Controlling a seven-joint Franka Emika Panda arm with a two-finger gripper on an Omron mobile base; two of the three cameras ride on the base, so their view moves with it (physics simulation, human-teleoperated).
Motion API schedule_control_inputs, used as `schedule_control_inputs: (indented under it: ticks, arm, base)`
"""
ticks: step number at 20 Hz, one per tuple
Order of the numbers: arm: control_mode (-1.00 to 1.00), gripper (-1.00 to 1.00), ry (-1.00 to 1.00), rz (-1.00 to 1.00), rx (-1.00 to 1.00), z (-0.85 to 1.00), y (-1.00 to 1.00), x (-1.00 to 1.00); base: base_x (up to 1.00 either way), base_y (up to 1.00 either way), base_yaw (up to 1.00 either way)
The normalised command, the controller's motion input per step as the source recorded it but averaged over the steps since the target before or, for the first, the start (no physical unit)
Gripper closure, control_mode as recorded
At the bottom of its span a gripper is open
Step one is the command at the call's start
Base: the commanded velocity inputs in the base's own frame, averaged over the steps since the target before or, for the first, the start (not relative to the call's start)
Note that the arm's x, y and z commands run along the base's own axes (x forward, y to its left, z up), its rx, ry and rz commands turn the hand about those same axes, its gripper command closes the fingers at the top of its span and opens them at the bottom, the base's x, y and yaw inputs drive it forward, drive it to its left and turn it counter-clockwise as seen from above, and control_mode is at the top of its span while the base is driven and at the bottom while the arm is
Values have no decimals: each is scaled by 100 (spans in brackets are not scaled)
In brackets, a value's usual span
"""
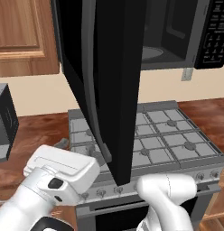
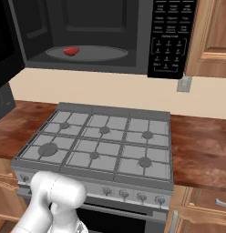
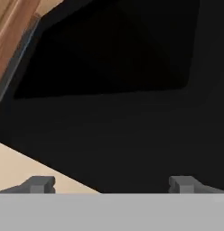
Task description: Close the microwave door.
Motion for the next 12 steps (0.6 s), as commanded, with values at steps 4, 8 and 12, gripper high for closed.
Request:
schedule_control_inputs:
  ticks: [4, 8, 12]
  arm:
    - [-100, -100, -17, -43, -9, 26, -84, 0]
    - [-100, -100, -29, -35, -4, 32, -95, 0]
    - [-100, -100, -33, -28, 0, 48, -100, 0]
  base:
    - [0, 0, 0]
    - [0, 0, 0]
    - [0, 0, 0]
